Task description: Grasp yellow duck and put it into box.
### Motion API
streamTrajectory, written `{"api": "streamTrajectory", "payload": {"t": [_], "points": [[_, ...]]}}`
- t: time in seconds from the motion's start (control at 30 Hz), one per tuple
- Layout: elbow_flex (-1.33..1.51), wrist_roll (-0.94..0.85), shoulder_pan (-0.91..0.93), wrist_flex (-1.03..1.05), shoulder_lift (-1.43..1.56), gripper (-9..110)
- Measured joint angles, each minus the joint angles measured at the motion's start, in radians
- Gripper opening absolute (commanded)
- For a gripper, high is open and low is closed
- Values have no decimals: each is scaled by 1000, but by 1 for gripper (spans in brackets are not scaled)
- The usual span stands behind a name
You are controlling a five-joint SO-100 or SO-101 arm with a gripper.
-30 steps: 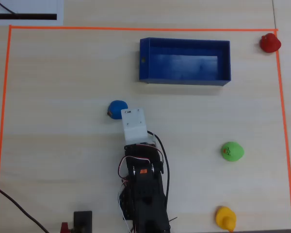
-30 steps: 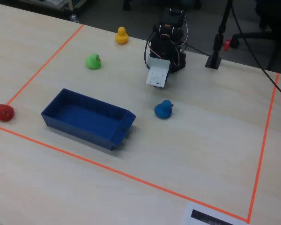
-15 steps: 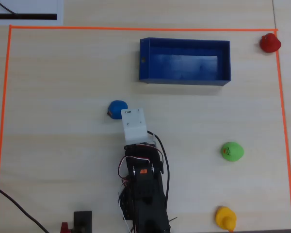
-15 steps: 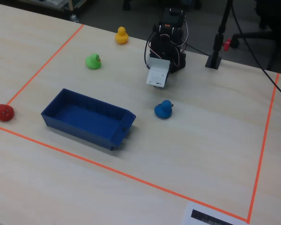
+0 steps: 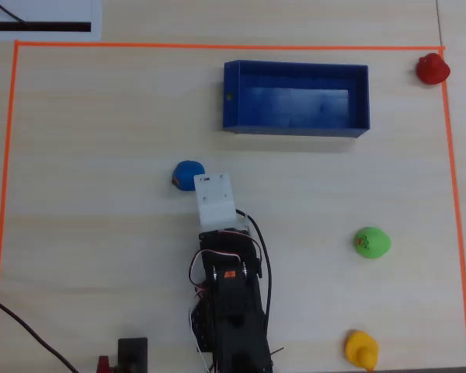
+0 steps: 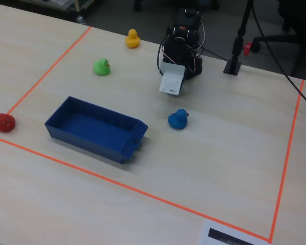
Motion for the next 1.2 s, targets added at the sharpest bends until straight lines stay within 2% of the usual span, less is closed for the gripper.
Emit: {"api": "streamTrajectory", "payload": {"t": [0.8, 0.87, 1.2], "points": [[0, 0, 0, 0, 0, 7], [0, 0, 0, 0, 0, 0], [2, 0, 74, -28, -5, 0]]}}
